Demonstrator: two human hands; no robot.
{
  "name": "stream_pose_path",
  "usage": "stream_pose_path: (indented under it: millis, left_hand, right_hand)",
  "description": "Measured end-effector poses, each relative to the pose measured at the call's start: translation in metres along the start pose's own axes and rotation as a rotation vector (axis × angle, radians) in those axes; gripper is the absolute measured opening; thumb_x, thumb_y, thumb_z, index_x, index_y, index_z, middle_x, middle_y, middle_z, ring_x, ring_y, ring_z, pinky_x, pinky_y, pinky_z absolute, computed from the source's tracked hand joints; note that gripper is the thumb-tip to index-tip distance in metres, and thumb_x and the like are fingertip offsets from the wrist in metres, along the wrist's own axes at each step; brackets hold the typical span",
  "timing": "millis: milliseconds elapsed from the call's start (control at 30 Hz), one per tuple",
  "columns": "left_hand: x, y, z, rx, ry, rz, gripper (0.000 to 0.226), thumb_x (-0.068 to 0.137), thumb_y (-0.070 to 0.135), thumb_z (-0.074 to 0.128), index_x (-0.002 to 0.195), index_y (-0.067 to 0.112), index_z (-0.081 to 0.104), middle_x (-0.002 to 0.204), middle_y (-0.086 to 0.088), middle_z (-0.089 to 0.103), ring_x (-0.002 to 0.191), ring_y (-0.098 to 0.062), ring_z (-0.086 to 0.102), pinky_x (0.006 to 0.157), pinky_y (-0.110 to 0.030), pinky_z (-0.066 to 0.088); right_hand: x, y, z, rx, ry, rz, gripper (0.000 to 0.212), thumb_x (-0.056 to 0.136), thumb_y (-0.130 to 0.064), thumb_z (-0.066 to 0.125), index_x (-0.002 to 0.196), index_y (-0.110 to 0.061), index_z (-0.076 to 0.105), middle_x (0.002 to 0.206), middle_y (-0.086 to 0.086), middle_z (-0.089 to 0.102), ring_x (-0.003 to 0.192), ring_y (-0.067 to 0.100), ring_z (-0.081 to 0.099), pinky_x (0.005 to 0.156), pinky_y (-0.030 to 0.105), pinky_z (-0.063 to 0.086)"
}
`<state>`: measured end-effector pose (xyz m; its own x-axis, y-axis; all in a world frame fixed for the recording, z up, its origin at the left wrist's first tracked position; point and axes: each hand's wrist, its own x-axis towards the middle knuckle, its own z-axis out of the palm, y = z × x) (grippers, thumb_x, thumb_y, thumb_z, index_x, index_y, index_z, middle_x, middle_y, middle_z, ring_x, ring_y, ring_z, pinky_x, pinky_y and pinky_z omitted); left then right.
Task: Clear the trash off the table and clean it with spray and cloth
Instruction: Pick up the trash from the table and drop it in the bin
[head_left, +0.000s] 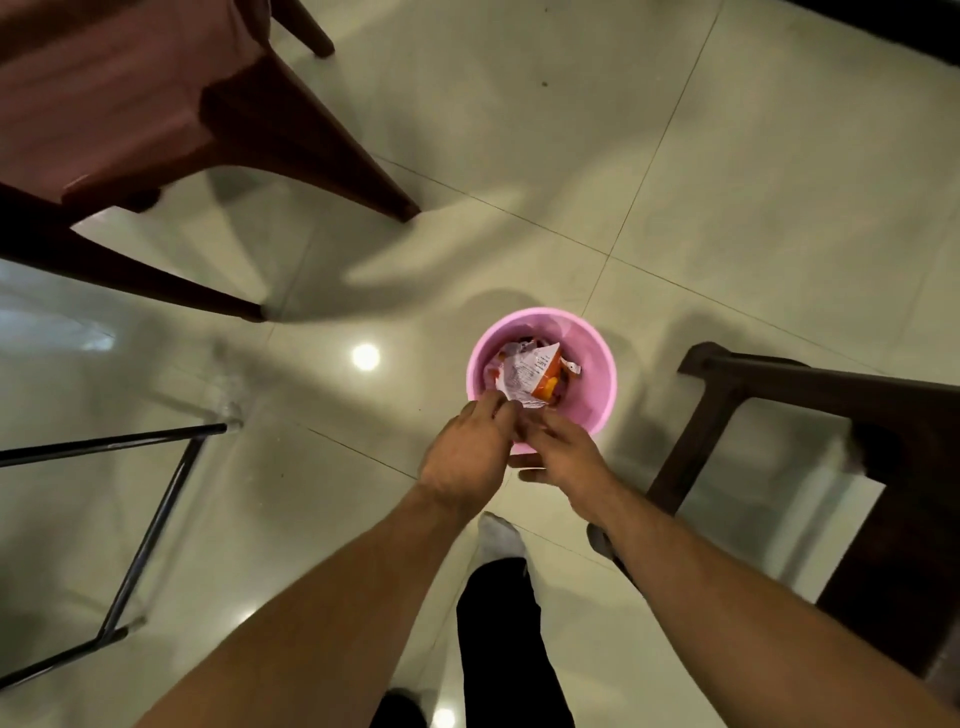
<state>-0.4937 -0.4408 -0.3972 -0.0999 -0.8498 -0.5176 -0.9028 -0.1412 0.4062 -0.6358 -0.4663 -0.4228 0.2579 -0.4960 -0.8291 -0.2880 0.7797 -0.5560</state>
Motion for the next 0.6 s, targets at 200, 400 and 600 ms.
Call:
stream_pose_path:
  millis: [200, 400, 600]
  left_hand:
    - [-0.003, 0.018, -0.004, -0.078, -0.015, 0.007, 0.063, 0.091, 0.003, 0.06, 0.149, 0.014, 0.038, 0.153, -0.008, 0.036, 0.122, -0.031, 0.057, 0.1, -0.04, 0.051]
    - [-0.038, 0.011, -0.03, -0.001, -0.015, -0.065, 0.069, 0.096, 0.021, 0.06, 0.155, 0.014, 0.026, 0.16, -0.009, 0.026, 0.134, -0.029, 0.044, 0.11, -0.04, 0.041]
    - [-0.132, 0.016, -0.092, 0.011, 0.009, -0.15, 0.058, 0.1, 0.026, 0.053, 0.151, 0.012, 0.03, 0.161, -0.01, 0.023, 0.14, -0.03, 0.038, 0.116, -0.04, 0.034]
  right_hand:
    - [-0.006, -0.015, 0.006, 0.041, 0.153, 0.028, 0.02, 0.094, -0.002, 0.059, 0.098, -0.016, 0.073, 0.095, 0.01, 0.076, 0.091, 0.03, 0.073, 0.074, 0.038, 0.062]
    - [-0.018, -0.035, -0.006, -0.252, 0.383, 0.091, 0.028, 0.09, -0.014, 0.067, 0.118, -0.014, 0.066, 0.099, 0.005, 0.069, 0.092, 0.025, 0.064, 0.088, 0.038, 0.055]
    - [-0.111, -0.064, 0.016, -0.569, 0.348, 0.066, 0.024, 0.099, -0.013, 0.051, 0.116, -0.003, 0.064, 0.114, 0.017, 0.067, 0.102, 0.035, 0.062, 0.085, 0.037, 0.048]
